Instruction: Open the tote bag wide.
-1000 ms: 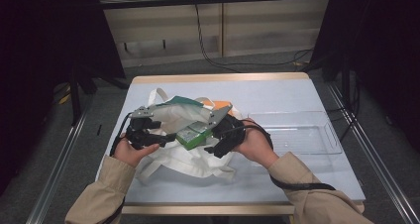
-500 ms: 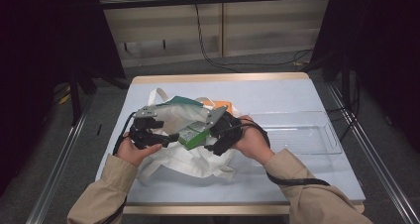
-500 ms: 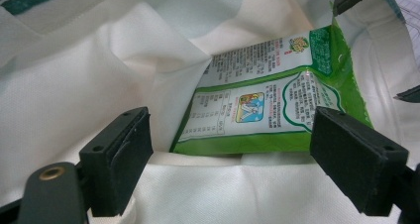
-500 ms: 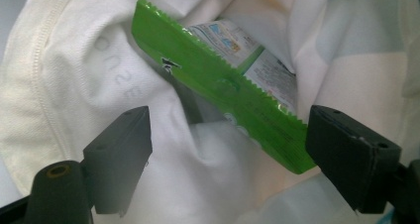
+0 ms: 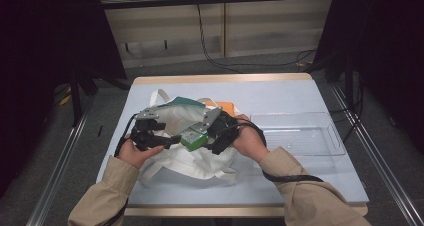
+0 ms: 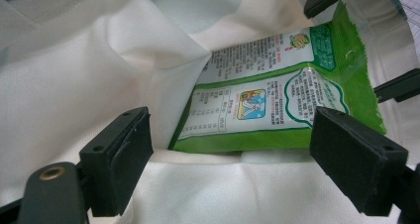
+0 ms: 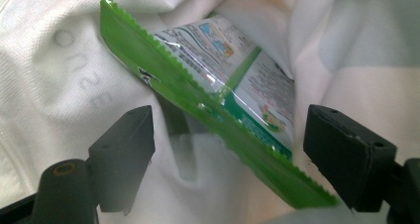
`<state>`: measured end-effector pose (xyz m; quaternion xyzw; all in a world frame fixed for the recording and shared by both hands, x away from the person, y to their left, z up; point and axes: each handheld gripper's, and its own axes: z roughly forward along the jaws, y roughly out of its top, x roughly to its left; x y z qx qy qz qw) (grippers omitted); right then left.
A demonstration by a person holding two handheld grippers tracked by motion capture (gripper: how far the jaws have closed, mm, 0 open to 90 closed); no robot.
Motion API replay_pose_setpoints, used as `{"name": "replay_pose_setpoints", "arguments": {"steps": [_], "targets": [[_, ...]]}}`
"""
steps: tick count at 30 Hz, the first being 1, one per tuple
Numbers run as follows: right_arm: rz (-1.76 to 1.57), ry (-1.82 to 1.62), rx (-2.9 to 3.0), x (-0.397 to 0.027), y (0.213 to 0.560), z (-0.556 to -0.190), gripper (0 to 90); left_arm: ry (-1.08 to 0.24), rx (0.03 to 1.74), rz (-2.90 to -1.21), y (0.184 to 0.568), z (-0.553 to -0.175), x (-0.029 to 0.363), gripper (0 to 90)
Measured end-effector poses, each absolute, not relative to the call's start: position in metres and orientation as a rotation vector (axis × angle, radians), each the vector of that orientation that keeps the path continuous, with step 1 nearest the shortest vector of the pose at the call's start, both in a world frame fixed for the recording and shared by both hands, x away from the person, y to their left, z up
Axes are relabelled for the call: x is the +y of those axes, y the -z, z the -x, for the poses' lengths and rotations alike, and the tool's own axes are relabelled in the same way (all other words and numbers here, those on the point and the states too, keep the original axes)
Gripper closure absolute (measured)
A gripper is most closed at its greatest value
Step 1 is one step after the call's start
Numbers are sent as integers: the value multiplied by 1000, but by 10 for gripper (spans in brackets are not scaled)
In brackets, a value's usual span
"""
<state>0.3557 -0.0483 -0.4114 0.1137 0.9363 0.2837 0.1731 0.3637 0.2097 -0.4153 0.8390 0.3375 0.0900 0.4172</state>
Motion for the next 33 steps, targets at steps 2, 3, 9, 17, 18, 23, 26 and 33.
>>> {"name": "replay_pose_setpoints", "arguments": {"steps": [2,3,9,17,18,23,26,33], "targets": [[-317,-797,2652,-46,413,-356,194,-226,851,-2106,416,-364,209,166],[-311,-794,2649,-44,415,-355,194,-229,851,-2107,416,-364,209,166],[-308,-793,2641,-39,417,-358,212,-224,861,-2103,417,-365,211,169],[-301,-819,2641,-35,415,-361,313,-239,866,-2100,416,-365,212,170],[-298,-828,2643,-35,415,-362,327,-238,865,-2098,416,-365,212,170],[-318,-854,2658,-33,410,-364,438,-247,869,-2097,415,-365,214,171],[-334,-848,2667,-31,406,-365,489,-243,873,-2096,415,-365,214,171],[-359,-863,2658,-32,394,-371,607,-250,886,-2080,414,-364,220,171]]}}
